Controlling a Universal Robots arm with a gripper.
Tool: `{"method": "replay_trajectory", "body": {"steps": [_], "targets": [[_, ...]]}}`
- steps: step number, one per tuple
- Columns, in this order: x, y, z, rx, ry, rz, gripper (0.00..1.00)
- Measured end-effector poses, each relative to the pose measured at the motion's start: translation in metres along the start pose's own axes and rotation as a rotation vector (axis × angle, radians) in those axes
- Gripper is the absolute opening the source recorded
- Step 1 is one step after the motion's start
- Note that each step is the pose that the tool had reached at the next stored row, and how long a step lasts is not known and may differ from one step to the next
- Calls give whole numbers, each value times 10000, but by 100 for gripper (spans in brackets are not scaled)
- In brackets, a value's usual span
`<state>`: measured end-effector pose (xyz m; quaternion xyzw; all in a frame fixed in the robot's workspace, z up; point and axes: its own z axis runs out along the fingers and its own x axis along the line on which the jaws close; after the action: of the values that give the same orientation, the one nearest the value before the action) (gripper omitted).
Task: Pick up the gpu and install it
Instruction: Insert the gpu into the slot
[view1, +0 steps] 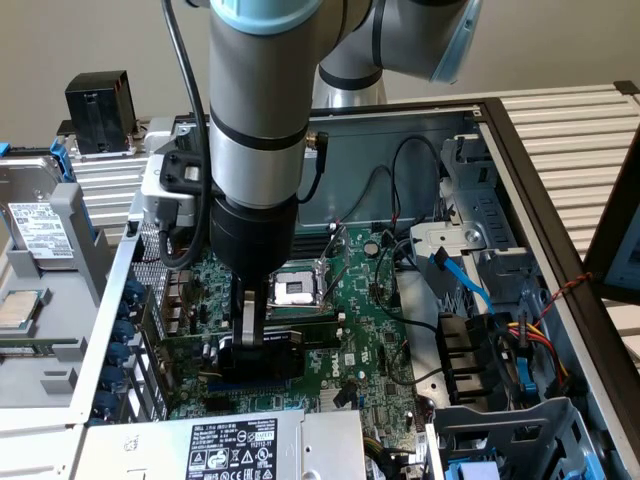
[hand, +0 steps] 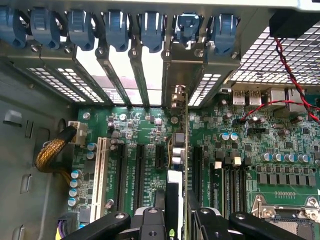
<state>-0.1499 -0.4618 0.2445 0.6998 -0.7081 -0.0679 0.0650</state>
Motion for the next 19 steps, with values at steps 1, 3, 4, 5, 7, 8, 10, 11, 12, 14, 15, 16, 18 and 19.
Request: {"method": "replay_trajectory", "body": {"steps": [1, 3, 4, 5, 7, 8, 10, 11, 12, 14, 15, 16, 18, 19], "targets": [[0, 0, 0, 0, -1, 1, 27], [0, 0, 0, 1, -2, 8, 27], [0, 0, 0, 1, -3, 13, 27], [-1, 0, 1, 1, -5, 20, 27], [-1, 0, 1, 1, -9, 41, 27], [-1, 0, 1, 1, -12, 52, 27], [-1, 0, 0, 1, -16, 77, 27], [-1, 0, 0, 0, -19, 94, 27], [-1, 0, 0, 0, -21, 112, 27], [-1, 0, 0, 0, -28, 147, 27], [-1, 0, 0, 0, -32, 165, 27], [-1, 0, 0, 1, -36, 189, 27], [-1, 0, 0, 1, -47, 246, 27], [-1, 0, 0, 1, -52, 274, 27]]}}
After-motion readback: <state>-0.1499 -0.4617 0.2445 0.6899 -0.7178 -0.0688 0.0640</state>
